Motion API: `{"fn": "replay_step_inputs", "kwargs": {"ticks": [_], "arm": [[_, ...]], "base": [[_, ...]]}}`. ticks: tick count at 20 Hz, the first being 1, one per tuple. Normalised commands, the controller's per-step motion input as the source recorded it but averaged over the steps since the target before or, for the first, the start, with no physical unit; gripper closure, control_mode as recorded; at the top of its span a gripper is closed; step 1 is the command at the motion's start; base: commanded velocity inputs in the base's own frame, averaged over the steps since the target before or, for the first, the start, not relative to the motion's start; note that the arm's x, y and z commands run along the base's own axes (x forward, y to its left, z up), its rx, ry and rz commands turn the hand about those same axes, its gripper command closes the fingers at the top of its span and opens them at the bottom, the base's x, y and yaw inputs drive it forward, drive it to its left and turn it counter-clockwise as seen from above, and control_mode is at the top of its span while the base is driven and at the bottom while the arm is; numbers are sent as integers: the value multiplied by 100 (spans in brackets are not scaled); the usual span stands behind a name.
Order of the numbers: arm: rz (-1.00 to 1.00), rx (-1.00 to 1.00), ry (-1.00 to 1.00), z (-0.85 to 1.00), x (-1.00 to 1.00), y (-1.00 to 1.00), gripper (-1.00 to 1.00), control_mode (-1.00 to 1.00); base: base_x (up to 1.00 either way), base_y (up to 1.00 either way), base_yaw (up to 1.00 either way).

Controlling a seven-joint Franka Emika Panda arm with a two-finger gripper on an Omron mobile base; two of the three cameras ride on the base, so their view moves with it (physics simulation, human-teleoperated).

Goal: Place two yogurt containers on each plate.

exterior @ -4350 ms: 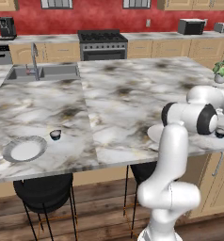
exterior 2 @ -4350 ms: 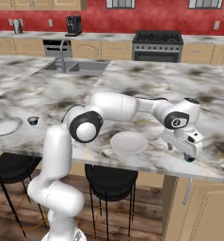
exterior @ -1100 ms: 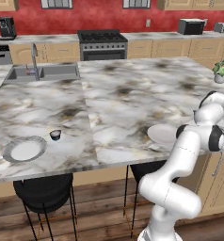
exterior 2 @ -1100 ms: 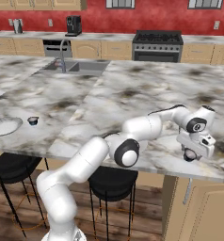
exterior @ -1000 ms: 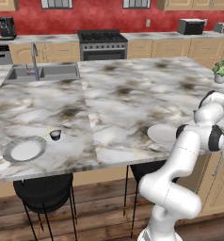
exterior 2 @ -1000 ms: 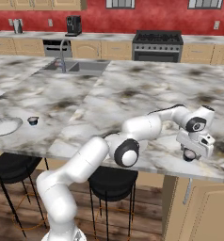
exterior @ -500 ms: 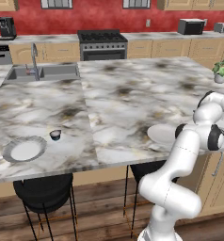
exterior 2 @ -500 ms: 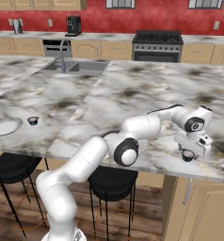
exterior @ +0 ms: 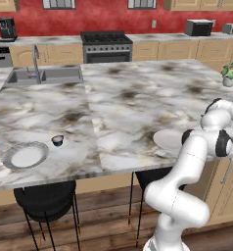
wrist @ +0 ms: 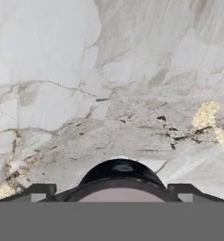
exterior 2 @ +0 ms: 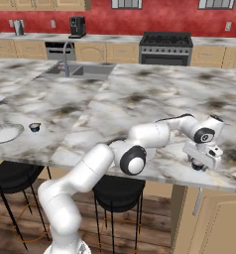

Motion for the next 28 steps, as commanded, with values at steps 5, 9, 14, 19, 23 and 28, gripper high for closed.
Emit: {"fn": "replay_step_inputs", "kwargs": {"ticks": [5, 9, 14, 19, 23, 28], "arm": [[0, 0, 0, 8, 0, 4, 100, -100], [0, 0, 0, 43, 0, 24, 100, -100], [0, -1, 4, 37, 0, 83, 100, -100], [0, -9, 11, 16, 0, 100, 100, -100], [0, -16, 19, 0, 0, 100, 100, -100], [0, -14, 16, -4, 0, 100, 100, -100]], "base": [[0, 0, 0], [0, 0, 0], [0, 0, 0], [0, 0, 0], [0, 0, 0], [0, 0, 0]]}}
